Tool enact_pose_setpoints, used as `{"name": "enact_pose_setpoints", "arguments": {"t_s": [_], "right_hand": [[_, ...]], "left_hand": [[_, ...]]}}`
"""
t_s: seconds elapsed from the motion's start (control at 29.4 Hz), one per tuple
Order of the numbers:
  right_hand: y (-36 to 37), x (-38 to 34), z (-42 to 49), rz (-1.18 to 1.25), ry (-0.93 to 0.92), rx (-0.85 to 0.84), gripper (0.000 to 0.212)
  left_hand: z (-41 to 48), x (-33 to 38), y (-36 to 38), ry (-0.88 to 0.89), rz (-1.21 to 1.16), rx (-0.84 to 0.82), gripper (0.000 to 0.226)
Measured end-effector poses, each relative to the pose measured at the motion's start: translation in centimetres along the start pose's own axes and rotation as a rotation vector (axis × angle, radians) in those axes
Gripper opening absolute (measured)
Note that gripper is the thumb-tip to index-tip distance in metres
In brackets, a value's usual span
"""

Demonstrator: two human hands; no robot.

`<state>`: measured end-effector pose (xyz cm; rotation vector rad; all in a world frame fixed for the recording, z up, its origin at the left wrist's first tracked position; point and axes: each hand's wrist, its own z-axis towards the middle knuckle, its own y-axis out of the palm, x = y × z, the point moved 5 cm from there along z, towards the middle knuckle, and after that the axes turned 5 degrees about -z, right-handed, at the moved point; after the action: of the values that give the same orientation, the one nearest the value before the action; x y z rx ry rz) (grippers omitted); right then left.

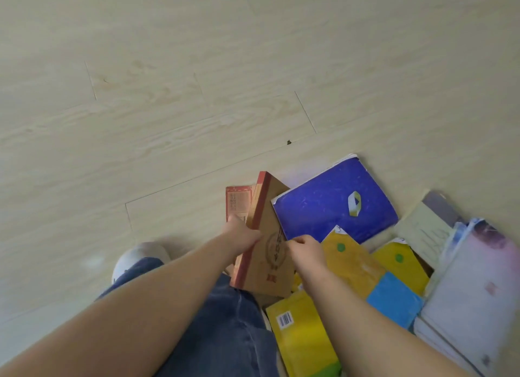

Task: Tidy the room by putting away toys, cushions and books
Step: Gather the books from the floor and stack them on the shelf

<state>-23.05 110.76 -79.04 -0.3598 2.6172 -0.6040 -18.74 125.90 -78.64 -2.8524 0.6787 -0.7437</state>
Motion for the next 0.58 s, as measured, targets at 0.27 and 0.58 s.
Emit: {"name": "enact_pose_setpoints", "arguments": {"t_s": [0.27, 0.58], "right_hand": [[0.8, -1.6, 3.3, -0.089, -0.080, 0.219, 0.070], [1.7, -2.8, 5.1, -0.358, -0.112, 0.239, 0.082]], "left_hand": [[4.4, -2.7, 1.9, 0.002, 0.037, -0.108, 0.025], [4.2, -2.2, -1.5, 0.035, 0.011, -0.120, 0.032]]}}
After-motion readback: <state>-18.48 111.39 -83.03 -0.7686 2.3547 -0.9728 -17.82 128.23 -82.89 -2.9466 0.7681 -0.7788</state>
